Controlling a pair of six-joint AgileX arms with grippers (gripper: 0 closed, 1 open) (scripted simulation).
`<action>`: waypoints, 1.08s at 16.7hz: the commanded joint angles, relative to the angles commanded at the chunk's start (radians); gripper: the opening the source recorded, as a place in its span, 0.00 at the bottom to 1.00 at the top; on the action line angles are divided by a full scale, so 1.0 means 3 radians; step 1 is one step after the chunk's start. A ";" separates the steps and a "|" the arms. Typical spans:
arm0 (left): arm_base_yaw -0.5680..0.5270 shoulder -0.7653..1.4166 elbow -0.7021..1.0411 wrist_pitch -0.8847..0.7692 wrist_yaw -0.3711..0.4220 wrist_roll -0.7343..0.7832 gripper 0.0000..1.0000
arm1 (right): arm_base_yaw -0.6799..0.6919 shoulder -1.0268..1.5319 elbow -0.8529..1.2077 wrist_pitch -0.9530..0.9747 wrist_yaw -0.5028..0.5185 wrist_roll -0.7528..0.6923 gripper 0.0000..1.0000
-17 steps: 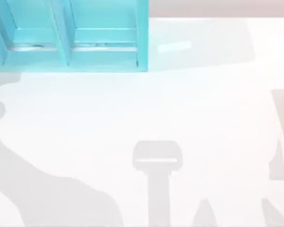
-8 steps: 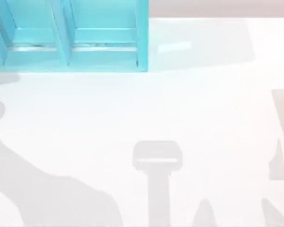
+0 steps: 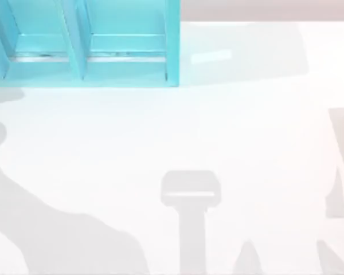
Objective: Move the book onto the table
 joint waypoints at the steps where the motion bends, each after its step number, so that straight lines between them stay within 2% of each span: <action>1: 0.0002 -0.0005 -0.0005 0.0000 0.0001 0.0003 0.00 | 0.0000 0.0000 0.0000 0.0000 0.0000 0.0000 1.00; 4: 0.0053 -0.0128 -0.0062 -0.0070 0.0033 0.0012 0.00 | 0.0000 0.0000 0.0000 0.0000 0.0000 0.0000 1.00; 7: 0.0203 -0.0564 -0.0274 -0.0325 0.0155 0.0035 0.00 | 0.0000 0.0000 0.0000 0.0000 0.0000 0.0000 1.00; 14: 0.0698 -0.2491 -0.1095 -0.1305 0.0638 0.0114 0.00 | 0.0000 0.0000 0.0000 0.0000 0.0000 0.0000 1.00; 18: 0.0925 -0.3190 -0.1478 -0.1761 0.0866 0.0156 0.00 | 0.0000 0.0000 0.0000 0.0000 0.0000 0.0000 1.00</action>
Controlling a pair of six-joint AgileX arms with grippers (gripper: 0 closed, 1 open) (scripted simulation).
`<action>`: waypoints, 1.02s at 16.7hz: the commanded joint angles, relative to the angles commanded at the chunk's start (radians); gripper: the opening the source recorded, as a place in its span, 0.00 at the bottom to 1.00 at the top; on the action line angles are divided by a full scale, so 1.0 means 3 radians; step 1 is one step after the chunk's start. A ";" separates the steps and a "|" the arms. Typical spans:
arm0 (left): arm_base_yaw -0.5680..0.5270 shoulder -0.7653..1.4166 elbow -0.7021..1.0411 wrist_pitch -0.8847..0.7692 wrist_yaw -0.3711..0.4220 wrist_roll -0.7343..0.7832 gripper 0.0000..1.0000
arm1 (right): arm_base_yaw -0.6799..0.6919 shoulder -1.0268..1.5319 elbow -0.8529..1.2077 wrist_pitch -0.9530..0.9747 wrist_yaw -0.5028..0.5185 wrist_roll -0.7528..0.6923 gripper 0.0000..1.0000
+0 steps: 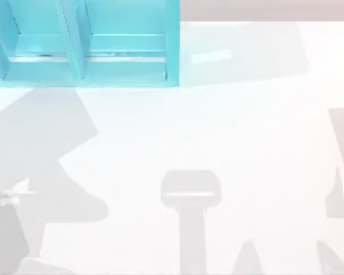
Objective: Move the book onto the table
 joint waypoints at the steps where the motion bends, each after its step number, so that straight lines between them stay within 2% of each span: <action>1: 0.0033 -0.0086 -0.0054 -0.0065 0.0033 0.0007 0.00 | 0.0000 0.0000 0.0000 0.0000 0.0000 0.0000 1.00; 7: 0.0043 -0.0131 -0.0097 -0.0111 0.0053 0.0017 0.00 | 0.0000 0.0000 0.0000 0.0000 0.0000 0.0000 1.00; 10: -0.0038 -0.0055 0.0056 -0.0089 -0.0053 0.0179 0.00 | 0.0000 0.0000 0.0000 0.0000 0.0000 0.0000 1.00; 13: -0.0272 0.0170 0.0479 -0.0043 -0.0347 0.0645 0.00 | 0.0000 0.0000 0.0000 0.0000 0.0000 0.0000 1.00; 17: -0.0815 0.0711 0.1402 0.0007 -0.0987 0.1759 0.00 | 0.0000 0.0000 0.0000 0.0000 0.0000 0.0000 1.00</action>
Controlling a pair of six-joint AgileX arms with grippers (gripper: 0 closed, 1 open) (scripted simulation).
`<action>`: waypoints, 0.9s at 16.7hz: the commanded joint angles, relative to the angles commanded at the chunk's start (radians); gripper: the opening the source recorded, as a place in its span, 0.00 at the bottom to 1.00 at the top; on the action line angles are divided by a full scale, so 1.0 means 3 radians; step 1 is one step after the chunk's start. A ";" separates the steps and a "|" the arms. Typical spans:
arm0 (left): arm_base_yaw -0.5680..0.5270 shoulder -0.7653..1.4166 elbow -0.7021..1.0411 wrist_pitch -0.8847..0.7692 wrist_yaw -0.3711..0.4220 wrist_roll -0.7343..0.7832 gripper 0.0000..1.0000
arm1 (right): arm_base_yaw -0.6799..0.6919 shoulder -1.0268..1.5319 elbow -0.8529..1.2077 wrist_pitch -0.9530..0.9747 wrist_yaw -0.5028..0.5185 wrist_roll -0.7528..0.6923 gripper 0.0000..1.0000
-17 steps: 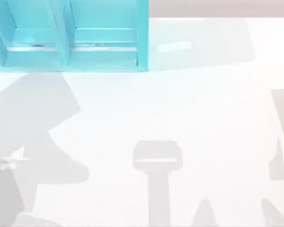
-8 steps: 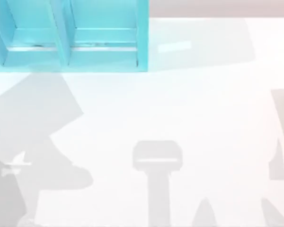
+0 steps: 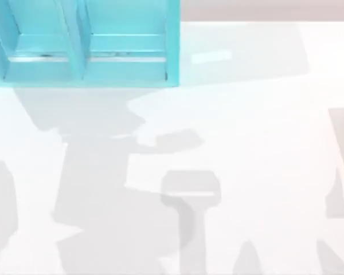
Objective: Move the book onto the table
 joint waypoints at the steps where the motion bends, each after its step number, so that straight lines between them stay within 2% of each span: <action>1: -0.0165 0.0169 0.0276 0.0008 -0.0190 0.0347 0.00 | 0.0000 0.0000 0.0000 0.0000 0.0000 0.0000 1.00; 4: -0.0744 0.0791 0.1232 0.0008 -0.0846 0.1588 0.00 | 0.0000 0.0000 0.0000 0.0000 0.0000 0.0000 1.00; 8: -0.1641 0.1795 0.2695 -0.0035 -0.1842 0.3541 0.00 | 0.0000 0.0000 0.0000 0.0000 0.0000 0.0000 1.00; 15: -0.3378 0.3827 0.5534 -0.0213 -0.3765 0.7537 0.00 | 0.0000 0.0000 0.0000 0.0000 0.0000 0.0000 1.00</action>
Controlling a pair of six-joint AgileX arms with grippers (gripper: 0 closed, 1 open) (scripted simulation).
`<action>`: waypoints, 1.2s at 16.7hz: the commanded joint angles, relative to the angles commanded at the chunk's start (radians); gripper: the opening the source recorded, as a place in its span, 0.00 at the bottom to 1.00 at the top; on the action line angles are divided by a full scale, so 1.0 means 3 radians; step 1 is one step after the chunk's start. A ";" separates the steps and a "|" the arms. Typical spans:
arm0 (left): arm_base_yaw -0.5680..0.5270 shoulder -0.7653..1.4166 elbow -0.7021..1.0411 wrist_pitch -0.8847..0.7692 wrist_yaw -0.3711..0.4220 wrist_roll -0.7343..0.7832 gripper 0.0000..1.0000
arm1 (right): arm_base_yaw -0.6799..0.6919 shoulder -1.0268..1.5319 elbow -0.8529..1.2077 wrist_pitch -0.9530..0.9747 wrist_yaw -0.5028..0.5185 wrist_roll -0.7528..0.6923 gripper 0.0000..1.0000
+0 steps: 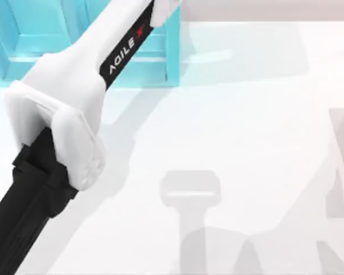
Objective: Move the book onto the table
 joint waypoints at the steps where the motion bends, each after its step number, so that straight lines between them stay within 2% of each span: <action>1: -0.0247 0.0298 0.0409 -0.0030 -0.0275 0.0601 0.00 | 0.0000 0.0000 0.0000 0.0000 0.0000 0.0000 1.00; 7: -0.1629 0.1980 0.2712 -0.0203 -0.1821 0.4096 0.00 | 0.0000 0.0000 0.0000 0.0000 0.0000 0.0000 1.00; 12: -0.2560 0.3112 0.4314 -0.0307 -0.2865 0.6579 0.00 | 0.0000 0.0000 0.0000 0.0000 0.0000 0.0000 1.00; 16: -0.3111 0.3791 0.5312 -0.0355 -0.3476 0.8037 0.00 | 0.0000 0.0000 0.0000 0.0000 0.0000 0.0000 1.00; 20: -0.3471 0.4231 0.5985 -0.0379 -0.3866 0.8959 0.00 | 0.0000 0.0000 0.0000 0.0000 0.0000 0.0000 1.00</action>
